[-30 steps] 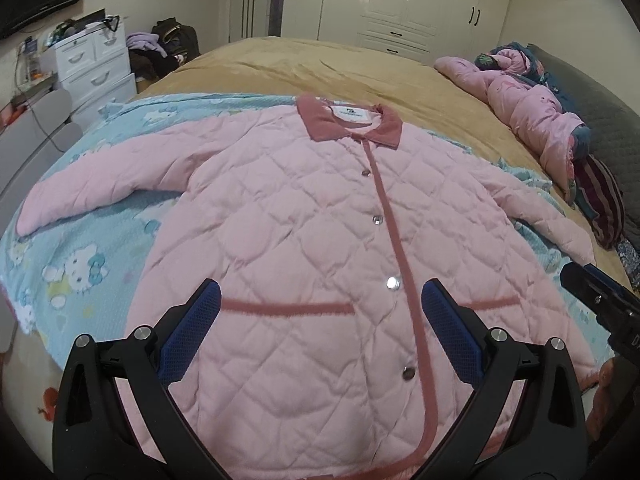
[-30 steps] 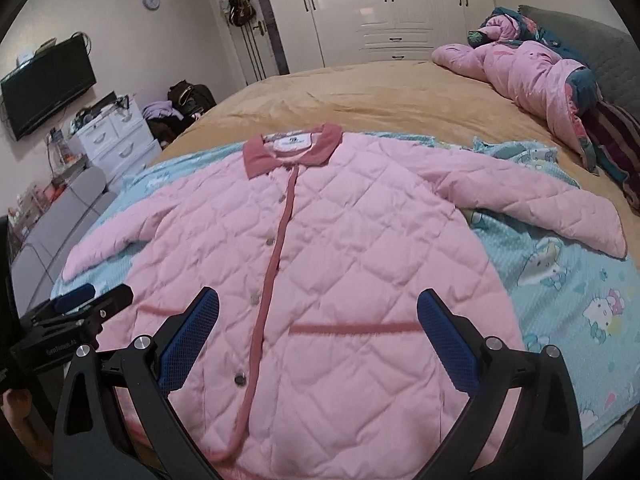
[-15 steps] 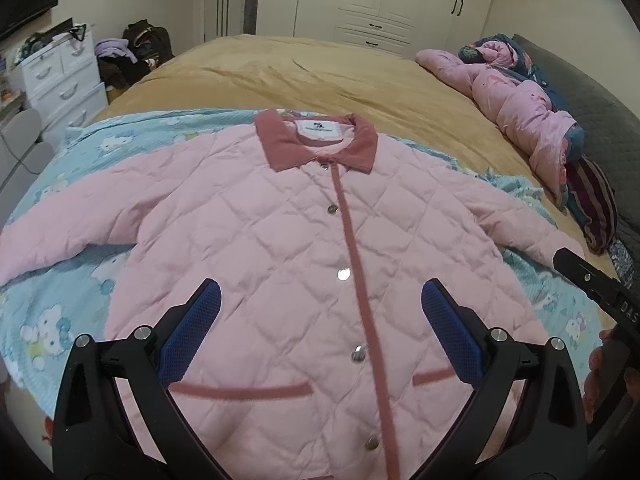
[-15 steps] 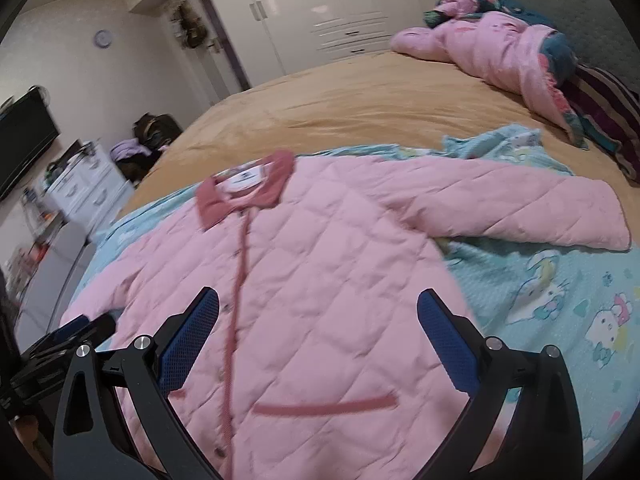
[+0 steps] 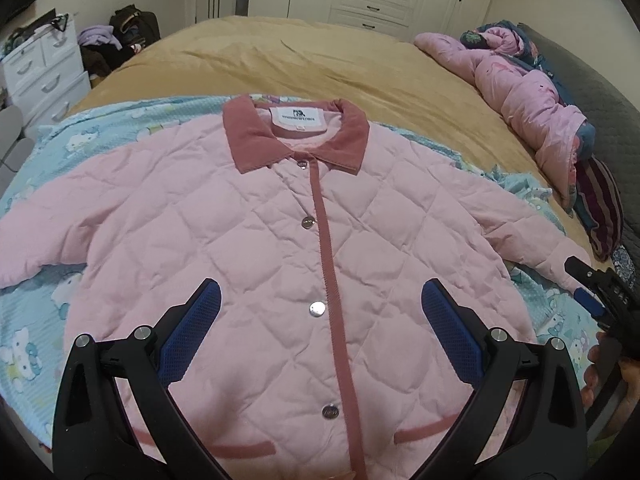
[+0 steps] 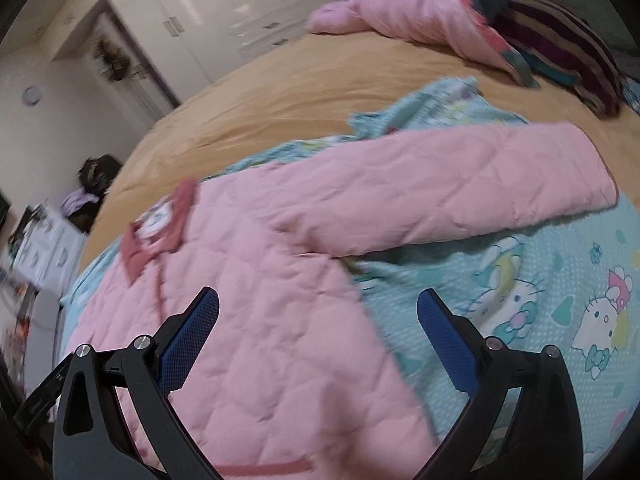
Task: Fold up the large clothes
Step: 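Move the right tool to the sleeve cuff nearest it and grasp it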
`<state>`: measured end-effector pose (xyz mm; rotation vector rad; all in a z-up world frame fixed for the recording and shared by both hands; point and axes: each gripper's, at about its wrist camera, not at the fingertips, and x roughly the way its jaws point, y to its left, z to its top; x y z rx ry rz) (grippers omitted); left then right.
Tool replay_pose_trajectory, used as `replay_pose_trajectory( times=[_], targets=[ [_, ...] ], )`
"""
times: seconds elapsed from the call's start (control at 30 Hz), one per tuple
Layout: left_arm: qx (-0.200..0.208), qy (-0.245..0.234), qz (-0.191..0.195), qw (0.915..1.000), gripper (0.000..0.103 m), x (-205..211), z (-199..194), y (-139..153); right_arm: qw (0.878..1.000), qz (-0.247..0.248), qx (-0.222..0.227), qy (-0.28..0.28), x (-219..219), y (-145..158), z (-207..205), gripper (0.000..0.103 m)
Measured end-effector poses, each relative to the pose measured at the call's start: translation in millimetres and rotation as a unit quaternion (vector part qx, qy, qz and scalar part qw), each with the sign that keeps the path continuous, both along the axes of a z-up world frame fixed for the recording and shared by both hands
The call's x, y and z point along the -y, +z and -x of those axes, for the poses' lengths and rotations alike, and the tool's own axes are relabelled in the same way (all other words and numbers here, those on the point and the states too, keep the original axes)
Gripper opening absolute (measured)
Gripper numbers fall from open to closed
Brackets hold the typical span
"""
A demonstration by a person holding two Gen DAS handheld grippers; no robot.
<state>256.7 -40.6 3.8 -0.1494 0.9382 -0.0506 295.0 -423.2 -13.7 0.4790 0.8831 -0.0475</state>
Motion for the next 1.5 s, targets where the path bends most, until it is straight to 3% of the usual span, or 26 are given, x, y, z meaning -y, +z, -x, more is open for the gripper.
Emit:
replay_pose_trajectory(
  times=[0.4, 0.7, 1.23, 1.3, 1.33, 1.37, 1.47, 1.5],
  targets=[
    [-0.014, -0.012, -0.019, 0.9996, 0.094, 24.8, -31.3, -20.5, 0.991, -0.051, -0.043, -0.114, 87.3, -56.6, -24.6, 0.099],
    [-0.02, -0.013, -0.026, 0.9994, 0.094, 36.3, -49.4, -28.1, 0.969, -0.131, -0.057, -0.2, 151.8, -100.4, -39.0, 0.099],
    [-0.02, 0.025, -0.029, 0.9991, 0.094, 18.9, -61.9, -24.7, 0.941, -0.154, 0.001, -0.301, 230.6, -115.2, -67.4, 0.098],
    [-0.019, 0.029, -0.029, 0.999, 0.094, 15.3, -61.8, -21.9, 0.934, -0.165, 0.011, -0.316, 240.5, -114.8, -67.3, 0.083],
    [-0.019, 0.033, -0.03, 0.9988, 0.094, 13.1, -61.7, -19.3, 0.932, -0.165, 0.015, -0.323, 245.2, -112.2, -67.3, 0.06],
    [-0.018, 0.034, -0.03, 0.9988, 0.094, 11.1, -61.3, -16.9, 0.931, -0.169, 0.022, -0.322, 248.8, -108.7, -68.2, 0.046],
    [-0.013, 0.035, -0.028, 0.9989, 0.094, 7.0, -59.5, -8.4, 0.941, -0.151, 0.055, -0.298, 250.9, -83.7, -76.6, 0.028],
    [-0.011, 0.035, -0.027, 0.999, 0.094, 4.9, -58.0, -4.5, 0.945, -0.141, 0.067, -0.287, 249.6, -72.7, -79.2, 0.026]
  ],
)
